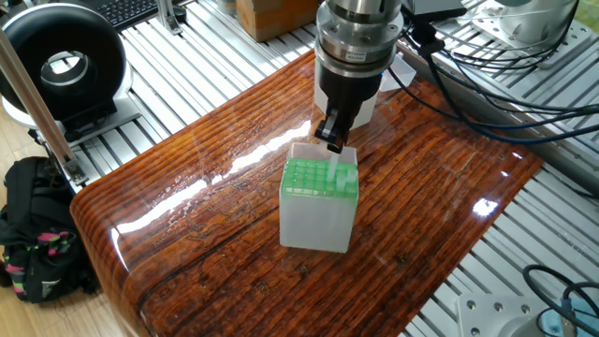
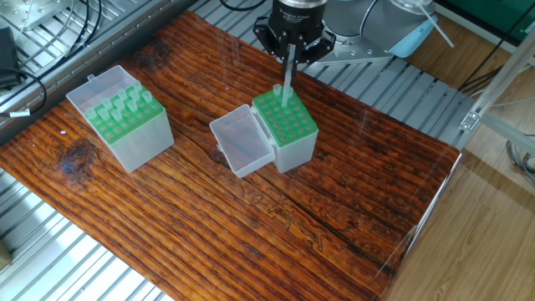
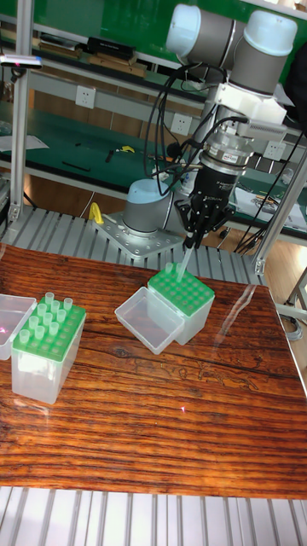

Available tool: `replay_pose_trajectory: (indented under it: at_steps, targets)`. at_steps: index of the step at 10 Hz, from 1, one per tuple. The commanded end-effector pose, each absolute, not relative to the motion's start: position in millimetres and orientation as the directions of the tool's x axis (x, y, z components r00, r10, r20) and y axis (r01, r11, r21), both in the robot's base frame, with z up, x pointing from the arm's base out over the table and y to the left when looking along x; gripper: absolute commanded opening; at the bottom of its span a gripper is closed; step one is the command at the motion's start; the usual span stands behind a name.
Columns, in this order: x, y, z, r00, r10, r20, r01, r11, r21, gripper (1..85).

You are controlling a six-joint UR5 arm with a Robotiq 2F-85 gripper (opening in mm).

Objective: Transfer all large pipette tips from one holder to another

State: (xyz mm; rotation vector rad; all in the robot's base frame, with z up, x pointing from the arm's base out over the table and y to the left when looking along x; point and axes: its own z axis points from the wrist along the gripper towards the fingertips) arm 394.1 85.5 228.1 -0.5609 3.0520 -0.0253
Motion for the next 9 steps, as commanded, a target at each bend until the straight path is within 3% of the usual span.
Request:
replay_pose_trajectory:
  at_steps: [1, 9]
  targets:
    - [389.7, 89.4, 229.2, -0.94, -0.339, -0.025, -0.339, 0.941, -0.002, 11.3]
    - [358.0, 92.1, 252.7, -0.945, -0.326, 0.031, -0.326, 0.945, 0.013, 11.0]
